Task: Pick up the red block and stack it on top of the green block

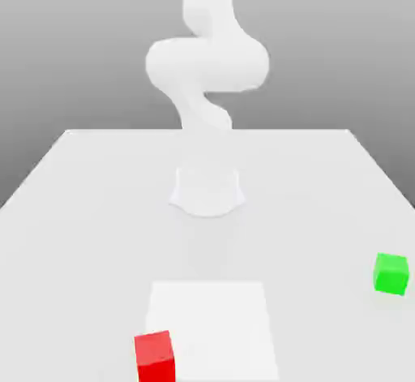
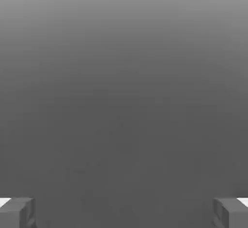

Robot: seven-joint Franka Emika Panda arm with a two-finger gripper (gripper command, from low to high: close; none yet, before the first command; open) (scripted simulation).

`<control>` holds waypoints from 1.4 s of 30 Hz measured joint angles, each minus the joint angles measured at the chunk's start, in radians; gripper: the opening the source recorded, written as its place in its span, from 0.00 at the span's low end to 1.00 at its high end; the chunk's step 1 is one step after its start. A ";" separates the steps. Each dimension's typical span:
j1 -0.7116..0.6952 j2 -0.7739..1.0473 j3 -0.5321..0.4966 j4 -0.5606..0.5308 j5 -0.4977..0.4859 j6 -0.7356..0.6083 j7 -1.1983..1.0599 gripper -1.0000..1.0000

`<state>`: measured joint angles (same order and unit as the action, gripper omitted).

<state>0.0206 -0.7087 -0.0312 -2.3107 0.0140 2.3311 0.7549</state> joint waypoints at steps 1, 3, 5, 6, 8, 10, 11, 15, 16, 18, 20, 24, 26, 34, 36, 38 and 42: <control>0.010 0.039 -0.014 -0.005 0.005 0.014 -0.019 0.50; 0.024 0.114 -0.038 -0.013 0.019 0.039 -0.058 0.50; 0.038 0.187 -0.061 -0.022 0.033 0.063 -0.096 0.50; 0.044 0.224 -0.072 -0.026 0.041 0.076 -0.115 0.50; 0.054 0.297 -0.091 -0.035 0.056 0.100 -0.155 0.50; 0.063 0.369 -0.109 -0.043 0.071 0.125 -0.193 0.50; 0.068 0.406 -0.118 -0.047 0.079 0.137 -0.213 0.50; 0.074 0.551 -0.142 -0.064 0.107 0.186 -0.289 0.50; 0.070 0.587 -0.142 -0.068 0.113 0.198 -0.306 0.50; 0.064 0.659 -0.147 -0.077 0.121 0.223 -0.341 0.50; 0.057 0.731 -0.150 -0.086 0.124 0.248 -0.371 0.50; 0.043 0.870 -0.156 -0.104 0.109 0.300 -0.417 0.50; 0.037 0.939 -0.159 -0.110 0.099 0.331 -0.433 0.50; -0.001 1.113 -0.113 -0.088 0.152 0.464 -0.482 0.00; -0.001 1.112 -0.112 -0.088 0.152 0.463 -0.482 0.00; -0.003 1.116 -0.111 -0.087 0.152 0.466 -0.483 0.00; 0.021 0.994 -0.145 -0.108 0.101 0.366 -0.445 0.00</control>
<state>0.0413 0.2852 -0.1763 -2.4187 0.1148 2.6970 0.3100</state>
